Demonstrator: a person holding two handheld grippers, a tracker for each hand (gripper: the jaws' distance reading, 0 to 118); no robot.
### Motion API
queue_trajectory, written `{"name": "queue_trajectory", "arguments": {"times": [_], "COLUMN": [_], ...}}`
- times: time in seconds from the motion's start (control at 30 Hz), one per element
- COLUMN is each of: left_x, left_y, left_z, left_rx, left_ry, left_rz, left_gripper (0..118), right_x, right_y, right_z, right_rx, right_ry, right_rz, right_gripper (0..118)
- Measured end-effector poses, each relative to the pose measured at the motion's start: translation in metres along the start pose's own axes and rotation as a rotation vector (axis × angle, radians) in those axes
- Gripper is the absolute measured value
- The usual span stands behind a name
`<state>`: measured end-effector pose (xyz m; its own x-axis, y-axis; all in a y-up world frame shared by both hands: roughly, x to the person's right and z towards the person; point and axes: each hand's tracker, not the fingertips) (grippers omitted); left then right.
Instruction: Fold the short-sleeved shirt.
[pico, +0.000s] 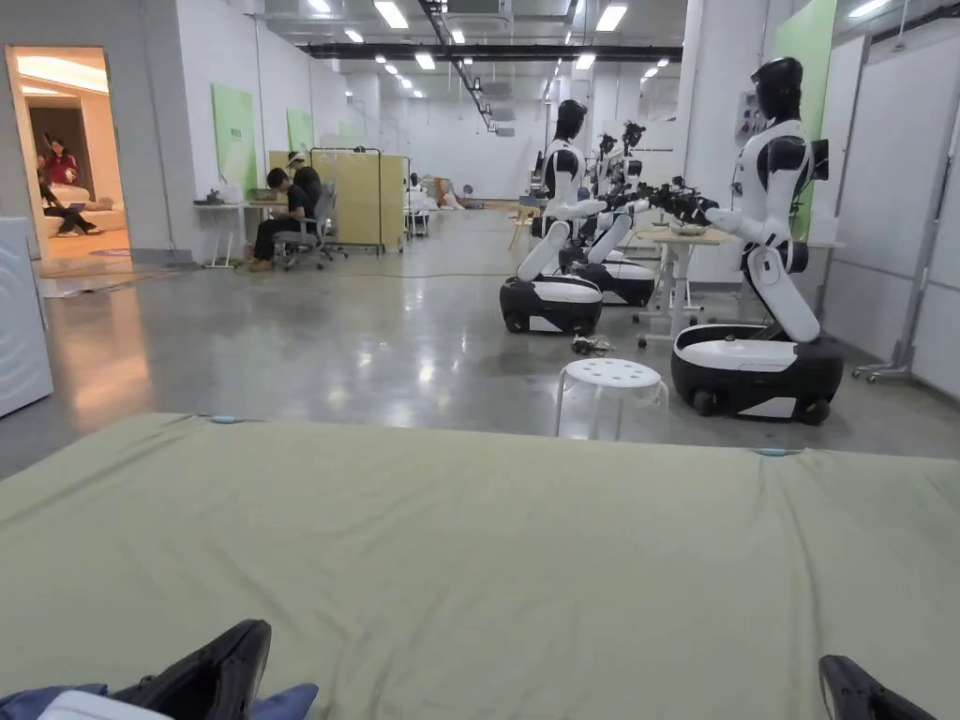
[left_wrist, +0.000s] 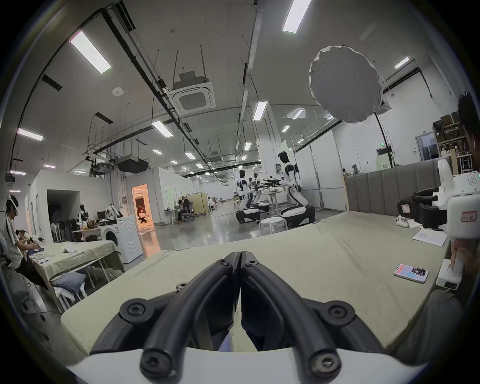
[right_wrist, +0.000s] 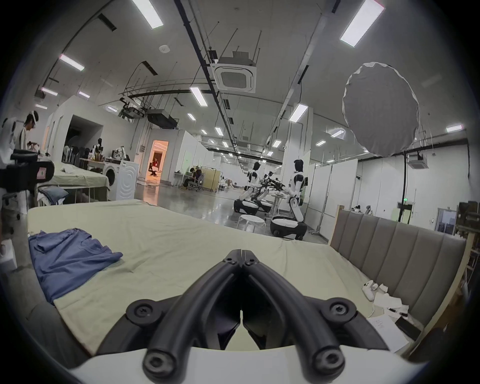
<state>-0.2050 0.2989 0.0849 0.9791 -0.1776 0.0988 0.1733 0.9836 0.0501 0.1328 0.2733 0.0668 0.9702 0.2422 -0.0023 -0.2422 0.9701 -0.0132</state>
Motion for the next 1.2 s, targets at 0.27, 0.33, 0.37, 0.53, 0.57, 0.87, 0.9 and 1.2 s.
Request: {"name": "queue_trajectory", "arguments": {"times": [0.27,0.33,0.37,0.53,0.57,0.87,0.9,1.2], "left_x": [0.018,0.029,0.037,0.042,0.043,0.023,0.010,-0.029], "left_y": [0.003,-0.011,-0.023,-0.088,-0.092,-0.012,0.001,-0.007], "left_z": [-0.005,-0.007,-0.008,0.002,0.005,-0.018,-0.017,-0.008], "left_rx": [-0.017,-0.027,-0.040,-0.089,-0.102,-0.156,-0.113,-0.089], "left_ry": [0.043,0.009,-0.011,-0.199,-0.258,-0.099,-0.079,-0.093], "left_rz": [-0.560,-0.880,-1.070,-1.640,-1.644,-0.703,-0.497,0.175], "left_gripper": [2,2,2,2,2,2,2,2], "right_x": [-0.025,-0.034,-0.037,-0.040,-0.039,-0.037,-0.034,0.023], "right_y": [0.005,-0.003,-0.011,-0.054,-0.060,-0.033,-0.022,-0.013], "right_z": [-0.002,-0.002,0.000,0.013,0.016,0.013,0.007,0.000], "right_rx": [0.054,0.082,0.104,0.126,0.134,0.081,0.044,-0.060], "right_ry": [-0.040,-0.007,0.026,0.209,0.245,0.180,0.125,0.005], "right_rz": [0.657,0.940,1.087,1.598,1.648,1.332,1.144,-0.154], "right_gripper": [0,0,0,0,0,0,0,0]}}
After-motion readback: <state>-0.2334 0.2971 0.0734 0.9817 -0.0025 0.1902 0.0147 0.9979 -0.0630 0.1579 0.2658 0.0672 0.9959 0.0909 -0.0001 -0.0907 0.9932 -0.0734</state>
